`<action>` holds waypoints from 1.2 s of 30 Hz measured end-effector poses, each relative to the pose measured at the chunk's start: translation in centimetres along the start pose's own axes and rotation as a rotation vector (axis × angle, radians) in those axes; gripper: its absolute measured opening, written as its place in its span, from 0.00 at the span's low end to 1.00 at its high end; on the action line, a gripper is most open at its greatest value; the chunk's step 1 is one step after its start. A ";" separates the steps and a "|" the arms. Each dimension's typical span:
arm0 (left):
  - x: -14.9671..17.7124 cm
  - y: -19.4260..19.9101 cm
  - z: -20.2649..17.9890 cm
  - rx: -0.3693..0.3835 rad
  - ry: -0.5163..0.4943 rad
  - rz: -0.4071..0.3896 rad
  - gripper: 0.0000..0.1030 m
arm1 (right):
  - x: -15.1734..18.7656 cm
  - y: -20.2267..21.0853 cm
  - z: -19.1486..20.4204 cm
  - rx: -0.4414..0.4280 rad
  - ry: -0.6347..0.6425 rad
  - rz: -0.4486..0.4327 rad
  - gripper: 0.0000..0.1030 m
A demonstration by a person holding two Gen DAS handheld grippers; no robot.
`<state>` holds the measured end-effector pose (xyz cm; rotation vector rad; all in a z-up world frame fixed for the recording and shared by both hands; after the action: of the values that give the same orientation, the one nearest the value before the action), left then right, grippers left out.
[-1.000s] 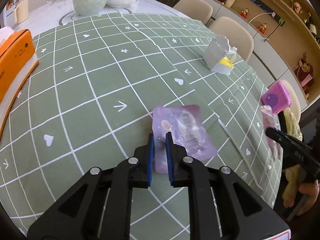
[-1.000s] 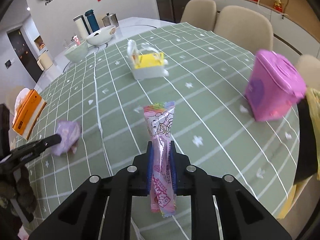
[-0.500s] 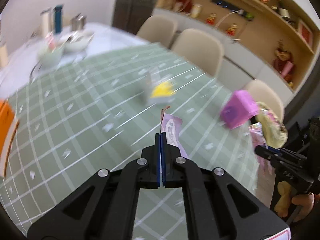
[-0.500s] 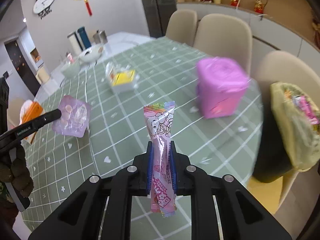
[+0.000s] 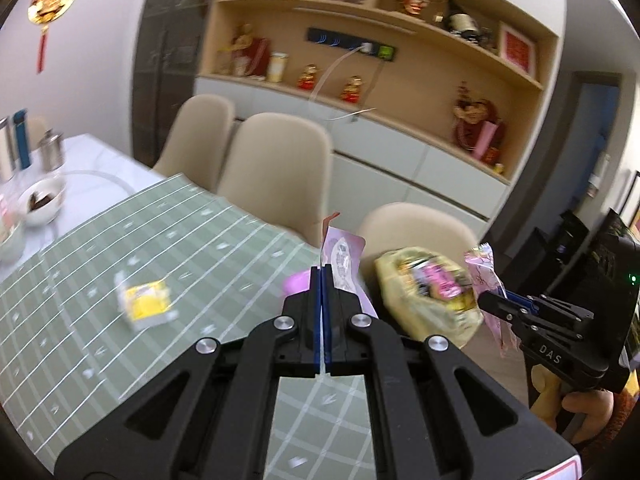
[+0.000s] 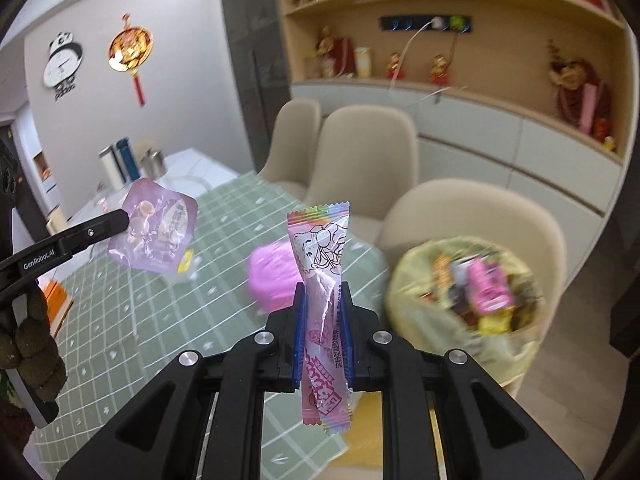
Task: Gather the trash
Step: 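Carry the purple wrapper and pink stick packet to the yellow trash bag, then open both tools to drop the wrappers into the bag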
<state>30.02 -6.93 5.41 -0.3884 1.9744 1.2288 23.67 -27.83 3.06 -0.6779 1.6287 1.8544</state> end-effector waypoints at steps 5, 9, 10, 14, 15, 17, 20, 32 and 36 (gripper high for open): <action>-1.3 -3.0 -5.3 0.065 -0.039 0.022 0.01 | -1.1 1.0 -4.6 0.036 -0.024 -0.022 0.15; -1.4 -6.8 -8.7 0.112 -0.047 0.072 0.01 | -1.4 0.8 -8.4 0.063 -0.055 -0.026 0.15; -1.5 -7.5 -9.5 0.119 -0.046 0.082 0.01 | -1.4 0.6 -9.7 0.071 -0.066 -0.025 0.15; -1.0 -12.5 -12.7 0.160 -0.041 0.152 0.01 | -1.3 -0.8 -14.3 0.089 -0.108 0.000 0.15; -0.8 -13.9 -13.5 0.165 -0.043 0.172 0.01 | -1.2 -1.3 -15.4 0.094 -0.117 0.010 0.15; -0.1 -16.9 -14.9 0.177 -0.044 0.222 0.01 | -1.0 -2.3 -17.1 0.098 -0.131 0.026 0.15; 0.7 -20.8 -16.6 0.176 -0.052 0.274 0.01 | -0.8 -3.8 -19.8 0.103 -0.151 0.049 0.15; 3.0 -30.1 -17.8 0.119 -0.030 0.414 0.13 | -0.9 -10.3 -24.1 0.033 -0.174 0.129 0.15; 2.9 -29.0 -16.8 0.075 -0.017 0.399 0.29 | -0.8 -12.6 -23.3 -0.017 -0.183 0.155 0.15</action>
<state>38.11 -35.26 -10.91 0.0595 2.1412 1.3865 33.23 -49.85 -8.19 -0.3849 1.5851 1.9779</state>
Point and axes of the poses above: each gripper's, at about its wrist camera, not at the fingertips, and y roughly against the way its jaws point, z to its left, x to its underside, the point moved 7 cm from there along -y, roughly the way its jaws point, and after that the axes turned 6 degrees about z, right-handed, at the moved point
